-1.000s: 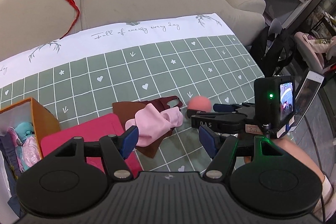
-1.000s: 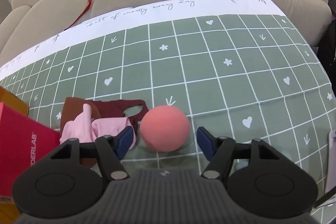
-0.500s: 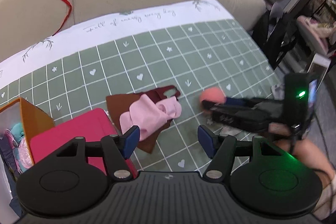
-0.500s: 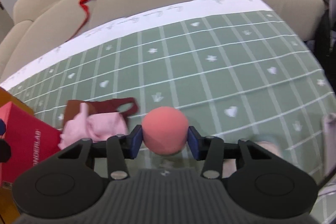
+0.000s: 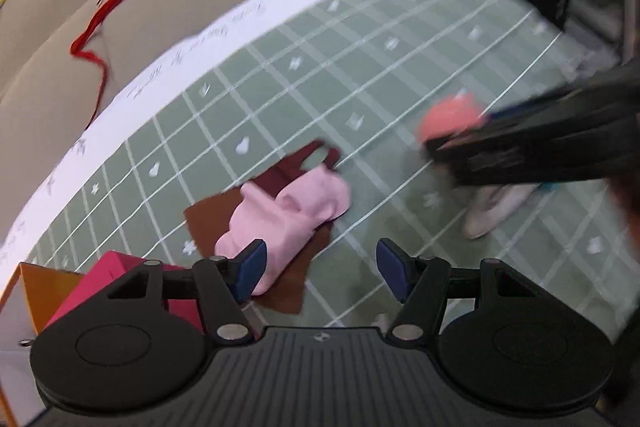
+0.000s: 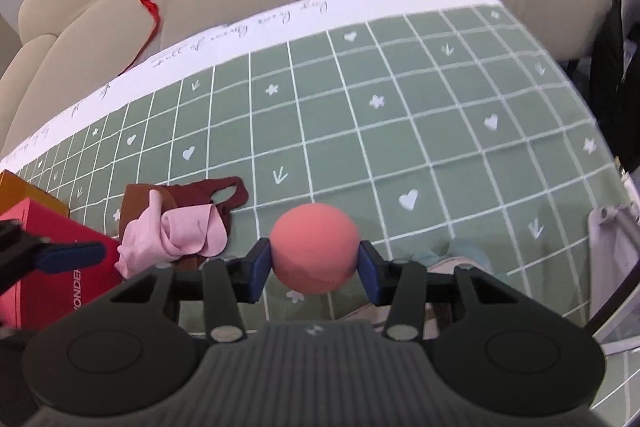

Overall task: Organize soft objects
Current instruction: 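Grasp the pink cloth with the left tool while the right tool holds the coral ball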

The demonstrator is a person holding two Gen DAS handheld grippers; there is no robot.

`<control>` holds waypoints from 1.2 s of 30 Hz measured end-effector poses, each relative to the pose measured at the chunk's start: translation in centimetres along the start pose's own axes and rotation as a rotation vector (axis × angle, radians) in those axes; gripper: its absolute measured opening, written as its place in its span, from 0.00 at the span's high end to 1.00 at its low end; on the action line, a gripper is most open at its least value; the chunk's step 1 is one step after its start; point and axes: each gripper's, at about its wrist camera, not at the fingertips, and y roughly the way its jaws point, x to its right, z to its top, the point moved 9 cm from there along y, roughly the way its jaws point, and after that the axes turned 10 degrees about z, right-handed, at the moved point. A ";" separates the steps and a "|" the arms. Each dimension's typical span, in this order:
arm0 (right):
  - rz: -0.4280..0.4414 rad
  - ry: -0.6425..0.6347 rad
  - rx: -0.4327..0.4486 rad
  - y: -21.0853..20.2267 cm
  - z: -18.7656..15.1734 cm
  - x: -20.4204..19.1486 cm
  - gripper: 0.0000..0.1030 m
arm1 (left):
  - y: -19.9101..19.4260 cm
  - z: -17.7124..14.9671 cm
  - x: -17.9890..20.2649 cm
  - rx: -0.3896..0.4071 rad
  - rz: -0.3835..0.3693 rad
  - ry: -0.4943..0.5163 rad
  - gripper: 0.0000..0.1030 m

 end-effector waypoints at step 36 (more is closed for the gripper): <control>0.130 0.046 0.014 -1.9 0.4 0.2 0.55 | 1.6 0.8 -2.3 -0.069 -0.091 -0.381 0.93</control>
